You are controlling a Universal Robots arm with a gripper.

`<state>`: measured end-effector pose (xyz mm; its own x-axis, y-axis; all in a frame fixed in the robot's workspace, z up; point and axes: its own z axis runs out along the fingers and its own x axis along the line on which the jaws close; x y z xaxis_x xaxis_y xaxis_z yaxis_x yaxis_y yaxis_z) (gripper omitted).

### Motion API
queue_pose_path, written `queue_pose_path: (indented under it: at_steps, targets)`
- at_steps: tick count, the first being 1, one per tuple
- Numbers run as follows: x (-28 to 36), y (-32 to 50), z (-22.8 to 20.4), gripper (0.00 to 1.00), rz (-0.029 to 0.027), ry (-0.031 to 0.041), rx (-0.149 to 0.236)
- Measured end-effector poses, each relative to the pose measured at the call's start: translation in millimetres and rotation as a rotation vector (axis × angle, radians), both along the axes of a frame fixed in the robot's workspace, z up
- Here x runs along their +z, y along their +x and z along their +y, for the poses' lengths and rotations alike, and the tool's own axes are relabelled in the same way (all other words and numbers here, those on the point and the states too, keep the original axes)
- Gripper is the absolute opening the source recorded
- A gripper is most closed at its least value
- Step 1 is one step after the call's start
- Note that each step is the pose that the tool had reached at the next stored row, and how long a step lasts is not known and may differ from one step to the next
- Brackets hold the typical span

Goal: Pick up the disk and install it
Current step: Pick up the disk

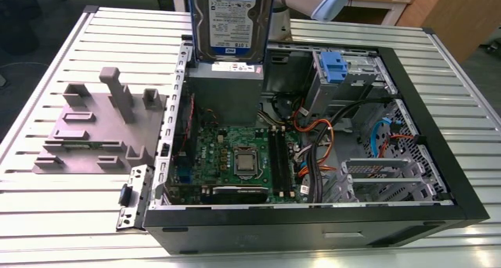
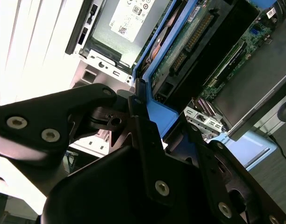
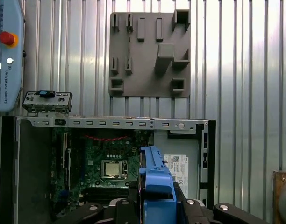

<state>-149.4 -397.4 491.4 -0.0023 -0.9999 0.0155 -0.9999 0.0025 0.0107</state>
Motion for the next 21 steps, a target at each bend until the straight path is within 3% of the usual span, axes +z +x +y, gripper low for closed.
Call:
queue_pose_path:
  at_steps: [9, 16, 21]
  targets:
    - [0.0, 0.1, -1.0, 0.36, 0.0, -0.0001, 0.0]
    - [-0.4, 0.3, -13.5, 0.36, -0.0001, 0.0001, 0.0]
    - [-0.6, 6.7, -16.3, 0.36, 0.0001, -0.0001, 0.0]
